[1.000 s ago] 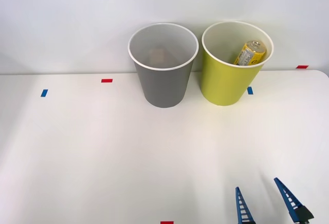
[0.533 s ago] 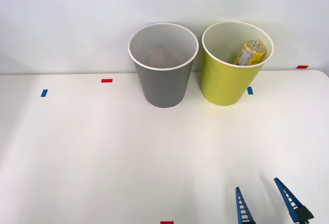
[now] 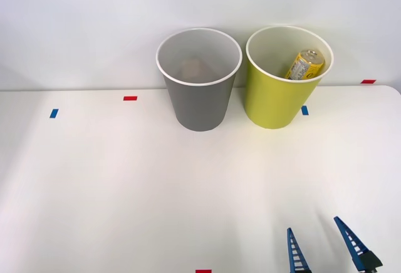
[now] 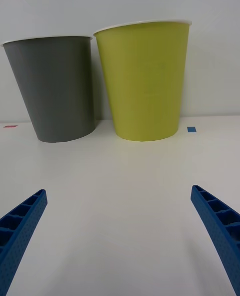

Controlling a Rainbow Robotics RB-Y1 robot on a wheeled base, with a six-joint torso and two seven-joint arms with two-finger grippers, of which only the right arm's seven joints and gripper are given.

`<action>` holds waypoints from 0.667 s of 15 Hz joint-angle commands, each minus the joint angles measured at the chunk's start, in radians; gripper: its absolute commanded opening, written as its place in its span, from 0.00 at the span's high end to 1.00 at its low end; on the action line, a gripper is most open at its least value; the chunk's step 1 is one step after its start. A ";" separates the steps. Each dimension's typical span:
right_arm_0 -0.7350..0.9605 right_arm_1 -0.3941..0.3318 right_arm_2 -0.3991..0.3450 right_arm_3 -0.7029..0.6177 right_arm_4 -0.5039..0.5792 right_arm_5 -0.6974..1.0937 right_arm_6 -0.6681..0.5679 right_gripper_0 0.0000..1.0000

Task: Put cans in the gray bin, plastic bottles in the light green bin

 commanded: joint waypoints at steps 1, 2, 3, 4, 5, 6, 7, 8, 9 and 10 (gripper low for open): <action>0.000 0.000 0.000 0.000 0.000 0.000 0.000 0.00; 0.000 0.000 0.000 0.000 0.000 0.000 0.000 0.00; 0.000 0.000 0.000 0.000 0.000 0.000 0.000 0.00; 0.000 0.000 0.000 0.000 0.000 0.000 0.000 0.00; 0.000 0.000 0.000 0.000 0.000 0.000 0.000 0.00; 0.000 0.000 0.000 0.000 0.000 0.000 0.000 0.00; 0.000 0.000 0.000 0.000 0.000 0.000 0.000 0.00; 0.000 0.000 0.000 0.000 0.000 0.000 0.000 0.00; 0.000 0.000 0.000 0.000 0.000 0.000 0.000 0.00; 0.000 0.000 0.000 0.000 0.000 0.000 0.000 0.00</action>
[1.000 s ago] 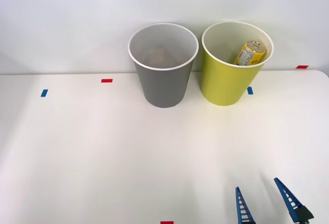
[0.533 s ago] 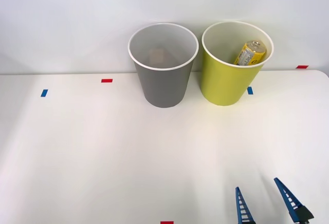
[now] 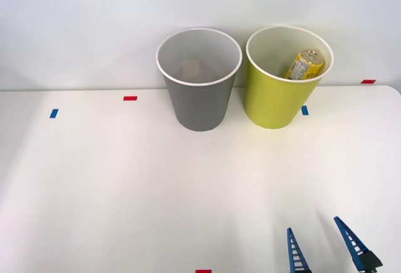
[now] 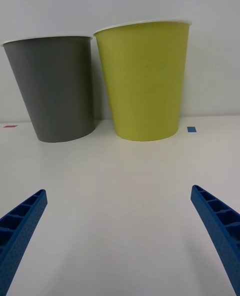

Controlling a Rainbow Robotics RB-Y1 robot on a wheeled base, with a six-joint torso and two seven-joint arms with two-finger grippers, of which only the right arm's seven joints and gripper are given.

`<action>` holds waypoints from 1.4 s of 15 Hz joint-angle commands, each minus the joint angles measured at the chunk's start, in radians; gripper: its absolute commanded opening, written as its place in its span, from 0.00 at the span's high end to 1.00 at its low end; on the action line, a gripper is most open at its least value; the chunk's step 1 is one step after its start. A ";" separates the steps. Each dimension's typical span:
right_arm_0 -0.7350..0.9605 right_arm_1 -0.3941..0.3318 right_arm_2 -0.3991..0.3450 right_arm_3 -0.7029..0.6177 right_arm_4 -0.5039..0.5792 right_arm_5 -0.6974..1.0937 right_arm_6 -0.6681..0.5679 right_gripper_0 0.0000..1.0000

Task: Put cans in the gray bin, plastic bottles in the light green bin

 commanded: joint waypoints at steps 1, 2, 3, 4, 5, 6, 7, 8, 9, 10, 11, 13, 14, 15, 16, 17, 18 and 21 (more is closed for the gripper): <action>0.000 0.000 0.000 0.000 0.000 0.000 0.000 0.00; 0.000 0.000 0.000 0.000 0.000 0.000 0.000 0.00; 0.000 0.000 0.000 0.000 0.000 0.000 0.000 0.00; 0.000 0.000 0.000 0.000 0.000 0.000 0.000 0.00; 0.000 0.000 0.000 0.000 0.000 0.000 0.000 0.00; 0.000 0.000 0.000 0.000 0.000 0.000 0.000 0.00; 0.000 0.000 0.000 0.000 0.000 0.000 0.000 0.00; 0.000 0.000 0.000 0.000 0.000 0.000 0.000 0.00; 0.000 0.000 0.000 0.000 0.000 0.000 0.000 0.00; 0.000 0.000 0.000 0.000 0.000 0.000 0.000 0.00; 0.000 0.000 0.000 0.000 0.000 0.000 0.000 0.00; 0.000 0.000 0.000 0.000 0.000 0.000 0.000 0.00; 0.000 0.000 0.000 0.000 0.000 0.000 0.000 0.00; 0.000 0.000 0.000 0.000 0.000 0.000 0.000 0.00; 0.000 0.000 0.000 0.000 0.000 0.000 0.000 0.00; 0.000 0.000 0.000 0.000 0.000 0.000 0.000 0.00; 0.000 0.000 0.000 0.000 0.000 0.000 0.000 0.00; 0.000 0.000 0.000 0.000 0.000 0.000 0.000 0.00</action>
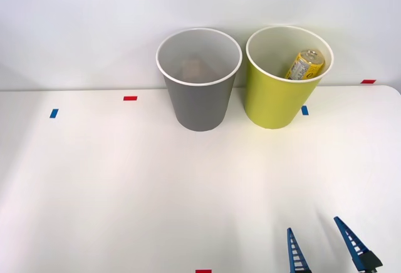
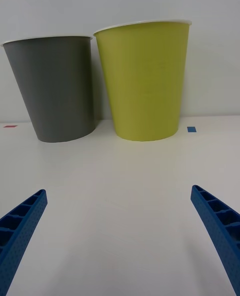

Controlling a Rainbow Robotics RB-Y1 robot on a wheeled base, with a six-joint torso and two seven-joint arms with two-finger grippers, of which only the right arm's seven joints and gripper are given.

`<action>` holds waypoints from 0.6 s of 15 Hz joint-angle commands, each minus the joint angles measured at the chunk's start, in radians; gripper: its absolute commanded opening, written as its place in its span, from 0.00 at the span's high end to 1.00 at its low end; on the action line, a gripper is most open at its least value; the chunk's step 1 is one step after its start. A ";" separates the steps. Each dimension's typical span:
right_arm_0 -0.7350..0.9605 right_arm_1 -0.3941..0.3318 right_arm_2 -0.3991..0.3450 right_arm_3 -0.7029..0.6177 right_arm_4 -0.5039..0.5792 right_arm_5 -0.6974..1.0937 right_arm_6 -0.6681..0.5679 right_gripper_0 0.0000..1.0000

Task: Put cans in the gray bin, plastic bottles in the light green bin

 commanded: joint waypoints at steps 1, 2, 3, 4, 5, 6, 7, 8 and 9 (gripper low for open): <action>0.000 0.000 0.000 0.000 0.000 0.000 0.000 0.00; 0.000 0.000 0.000 0.000 0.000 0.000 0.000 0.00; 0.000 0.000 0.000 0.000 0.000 0.000 0.000 0.00; 0.000 0.000 0.000 0.000 0.000 0.000 0.000 0.00; 0.000 0.000 0.000 0.000 0.000 0.000 0.000 0.00; 0.000 0.000 0.000 0.000 0.000 0.000 0.000 0.00; 0.000 0.000 0.000 0.000 0.000 0.000 0.000 0.00; 0.000 0.000 0.000 0.000 0.000 0.000 0.000 0.00; 0.000 0.000 0.000 0.000 0.000 0.000 0.000 0.00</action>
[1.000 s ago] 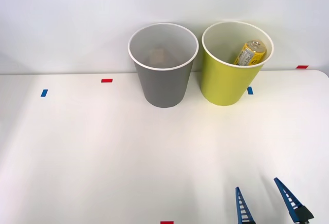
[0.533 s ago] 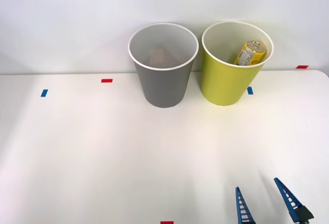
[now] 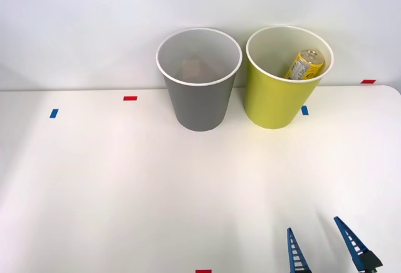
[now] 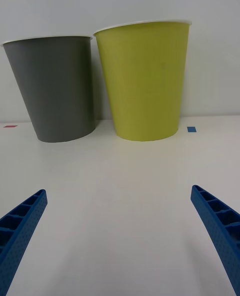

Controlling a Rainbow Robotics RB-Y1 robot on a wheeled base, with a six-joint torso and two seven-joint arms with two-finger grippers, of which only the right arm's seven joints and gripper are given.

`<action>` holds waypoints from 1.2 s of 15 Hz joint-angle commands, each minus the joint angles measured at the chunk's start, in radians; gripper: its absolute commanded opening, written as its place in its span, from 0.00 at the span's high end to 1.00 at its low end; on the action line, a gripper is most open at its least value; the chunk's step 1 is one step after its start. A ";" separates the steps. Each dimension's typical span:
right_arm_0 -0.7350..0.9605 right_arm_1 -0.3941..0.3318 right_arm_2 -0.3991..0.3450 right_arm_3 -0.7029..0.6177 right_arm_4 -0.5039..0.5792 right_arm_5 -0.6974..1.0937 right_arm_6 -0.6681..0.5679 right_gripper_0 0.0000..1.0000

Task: Put cans in the gray bin, plastic bottles in the light green bin

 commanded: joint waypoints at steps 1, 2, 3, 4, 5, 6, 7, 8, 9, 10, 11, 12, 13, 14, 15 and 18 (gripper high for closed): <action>0.000 0.000 0.000 0.000 0.000 0.000 0.000 0.00; 0.000 0.000 0.000 0.000 0.000 0.000 0.000 0.00; 0.000 0.000 0.000 0.000 0.000 0.000 0.000 0.00; 0.000 0.000 0.000 0.000 0.000 0.000 0.000 0.00; 0.000 0.000 0.000 0.000 0.000 0.000 0.000 0.00; 0.000 0.000 0.000 0.000 0.000 0.000 0.000 0.00; 0.000 0.000 0.000 0.000 0.000 0.000 0.000 0.00; 0.000 0.000 0.000 0.000 0.000 0.000 0.000 0.00; 0.000 0.000 0.000 0.000 0.000 0.000 0.000 0.00; 0.000 0.000 0.000 0.000 0.000 0.000 0.000 0.00; 0.000 0.000 0.000 0.000 0.000 0.000 0.000 0.00; 0.000 0.000 0.000 0.000 0.000 0.000 0.000 0.00; 0.000 0.000 0.000 0.000 0.000 0.000 0.000 0.00; 0.000 0.000 0.000 0.000 0.000 0.000 0.000 0.00; 0.000 0.000 0.000 0.000 0.000 0.000 0.000 0.00; 0.000 0.000 0.000 0.000 0.000 0.000 0.000 0.00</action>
